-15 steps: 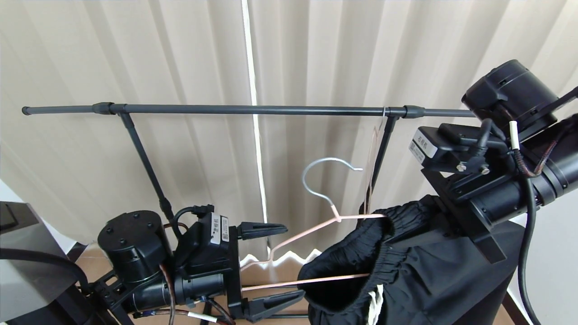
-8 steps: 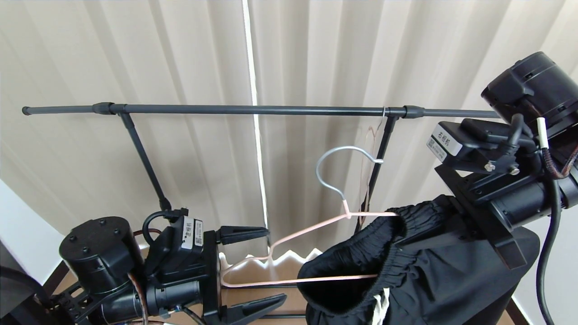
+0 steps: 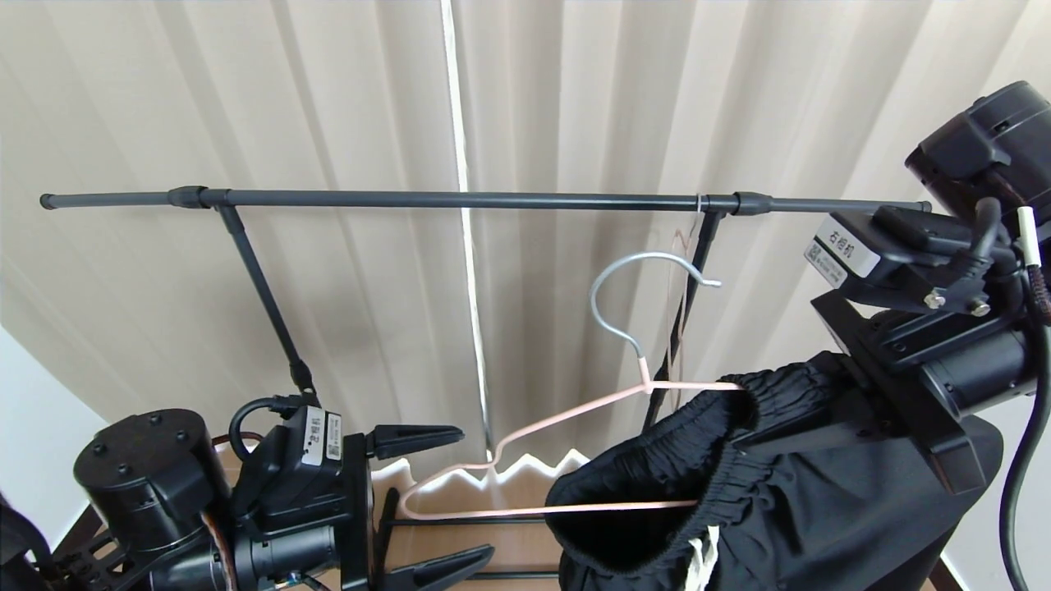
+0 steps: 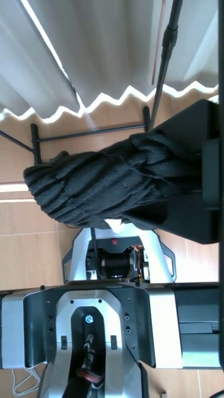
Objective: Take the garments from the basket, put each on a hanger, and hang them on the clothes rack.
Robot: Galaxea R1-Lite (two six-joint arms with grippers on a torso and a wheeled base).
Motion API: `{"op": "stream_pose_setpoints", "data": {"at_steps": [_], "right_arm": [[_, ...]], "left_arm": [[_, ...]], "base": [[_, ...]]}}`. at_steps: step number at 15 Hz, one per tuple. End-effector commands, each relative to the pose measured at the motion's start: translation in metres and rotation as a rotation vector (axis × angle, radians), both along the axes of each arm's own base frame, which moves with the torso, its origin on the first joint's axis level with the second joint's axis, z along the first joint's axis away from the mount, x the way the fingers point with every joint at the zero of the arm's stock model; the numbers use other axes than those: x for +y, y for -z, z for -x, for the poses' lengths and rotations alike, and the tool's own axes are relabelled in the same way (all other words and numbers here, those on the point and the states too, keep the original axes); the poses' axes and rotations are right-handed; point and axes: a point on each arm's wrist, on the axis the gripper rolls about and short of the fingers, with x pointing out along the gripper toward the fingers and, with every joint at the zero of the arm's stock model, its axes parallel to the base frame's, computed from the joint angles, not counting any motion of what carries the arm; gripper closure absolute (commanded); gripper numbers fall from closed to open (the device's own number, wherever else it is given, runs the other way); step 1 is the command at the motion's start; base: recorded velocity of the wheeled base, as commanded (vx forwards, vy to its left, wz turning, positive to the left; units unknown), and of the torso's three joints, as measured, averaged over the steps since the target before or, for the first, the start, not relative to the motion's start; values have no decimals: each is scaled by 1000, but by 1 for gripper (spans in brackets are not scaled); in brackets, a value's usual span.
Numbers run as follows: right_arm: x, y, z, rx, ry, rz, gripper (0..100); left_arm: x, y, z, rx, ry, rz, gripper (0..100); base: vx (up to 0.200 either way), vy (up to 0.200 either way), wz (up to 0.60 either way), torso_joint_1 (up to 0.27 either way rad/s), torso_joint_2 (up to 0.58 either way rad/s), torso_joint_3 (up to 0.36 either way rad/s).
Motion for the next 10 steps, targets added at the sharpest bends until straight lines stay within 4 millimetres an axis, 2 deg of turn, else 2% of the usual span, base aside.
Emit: {"op": "stream_pose_setpoints", "data": {"at_steps": [1, 10], "right_arm": [[-1, -3, 3, -12, -1, -7, 100], [-10, -4, -1, -21, 42, -10, 100]], "left_arm": [[6, 1, 2, 7, -17, -4, 0], [29, 1, 20, 70, -91, -1, 0]], "base": [[0, 0, 0, 0, 0, 0], [0, 0, 0, 0, 0, 0]]}}
